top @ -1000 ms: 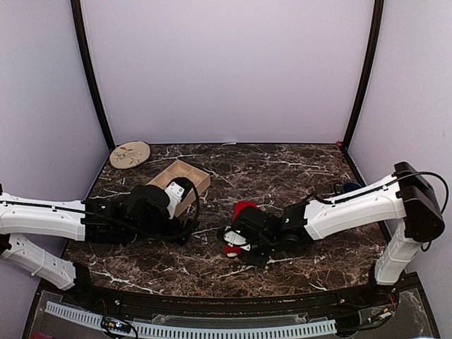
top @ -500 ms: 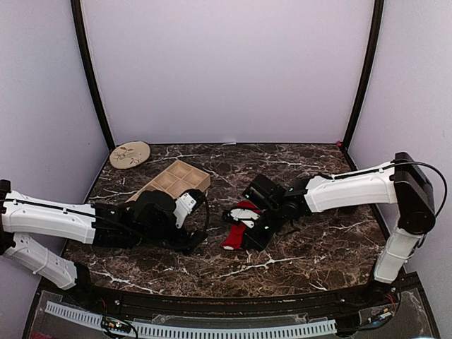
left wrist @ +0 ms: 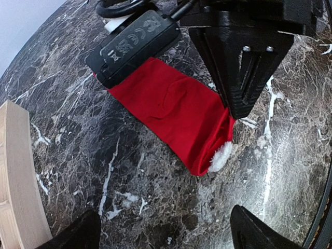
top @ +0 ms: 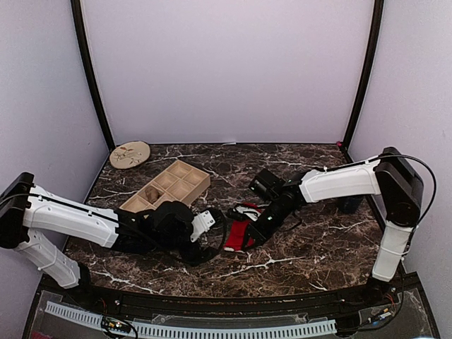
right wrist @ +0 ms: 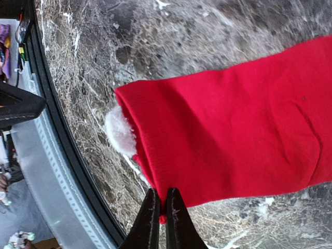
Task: Roll the socks
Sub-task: Roll the sock at the center of the board.
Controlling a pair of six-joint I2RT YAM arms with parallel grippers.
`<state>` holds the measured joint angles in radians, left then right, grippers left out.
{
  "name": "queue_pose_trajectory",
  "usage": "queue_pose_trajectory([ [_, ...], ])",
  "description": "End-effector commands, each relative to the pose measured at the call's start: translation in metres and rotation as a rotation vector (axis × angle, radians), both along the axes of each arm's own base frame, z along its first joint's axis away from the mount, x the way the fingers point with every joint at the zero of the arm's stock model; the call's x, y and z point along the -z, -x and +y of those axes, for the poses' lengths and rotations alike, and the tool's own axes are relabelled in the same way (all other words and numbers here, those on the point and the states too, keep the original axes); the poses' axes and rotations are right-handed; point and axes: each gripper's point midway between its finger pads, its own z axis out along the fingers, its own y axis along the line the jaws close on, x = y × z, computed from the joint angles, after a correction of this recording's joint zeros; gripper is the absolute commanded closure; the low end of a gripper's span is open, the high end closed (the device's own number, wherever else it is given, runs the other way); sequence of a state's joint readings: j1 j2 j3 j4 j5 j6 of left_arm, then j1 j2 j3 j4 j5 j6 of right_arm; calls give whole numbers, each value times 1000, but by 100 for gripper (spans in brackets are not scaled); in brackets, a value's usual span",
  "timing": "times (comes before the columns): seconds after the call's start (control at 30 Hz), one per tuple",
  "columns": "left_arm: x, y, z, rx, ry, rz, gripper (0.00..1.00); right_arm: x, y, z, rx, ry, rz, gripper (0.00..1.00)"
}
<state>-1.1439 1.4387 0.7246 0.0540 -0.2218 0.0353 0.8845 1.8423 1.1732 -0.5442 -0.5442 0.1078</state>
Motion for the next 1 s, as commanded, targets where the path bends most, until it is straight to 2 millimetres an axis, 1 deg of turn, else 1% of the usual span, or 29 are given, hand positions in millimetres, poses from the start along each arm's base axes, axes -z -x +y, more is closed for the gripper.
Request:
queue_pose_trajectory([
  [0.0, -15, 0, -24, 79, 23, -68, 11, 6, 4, -11, 90, -41, 162, 96],
  [0.1, -11, -3, -31, 92, 15, -85, 11, 6, 1, -15, 137, -68, 225, 96],
  [0.2, -11, -6, -41, 106, 12, -105, 11, 11, 0, -18, 162, -70, 281, 96],
  [0.4, -11, -13, -60, 143, -3, -138, 10, 14, -8, -20, 205, -83, 333, 97],
  [0.5, -7, -16, -66, 157, -18, -145, 10, 18, -12, -24, 225, -73, 348, 96],
  [0.63, 3, -16, -72, 179, -40, -137, 10, 20, -15, -27, 233, -72, 362, 96],
  [0.8, 10, -15, -74, 188, -49, -126, 12, 22, -19, -29, 242, -74, 374, 96],
  [0.9, 13, -19, -74, 172, -62, -141, 13, 21, -20, -28, 240, -80, 374, 97],
  [0.97, 12, -26, -73, 143, -71, -168, 13, 21, -20, -28, 238, -82, 375, 97],
])
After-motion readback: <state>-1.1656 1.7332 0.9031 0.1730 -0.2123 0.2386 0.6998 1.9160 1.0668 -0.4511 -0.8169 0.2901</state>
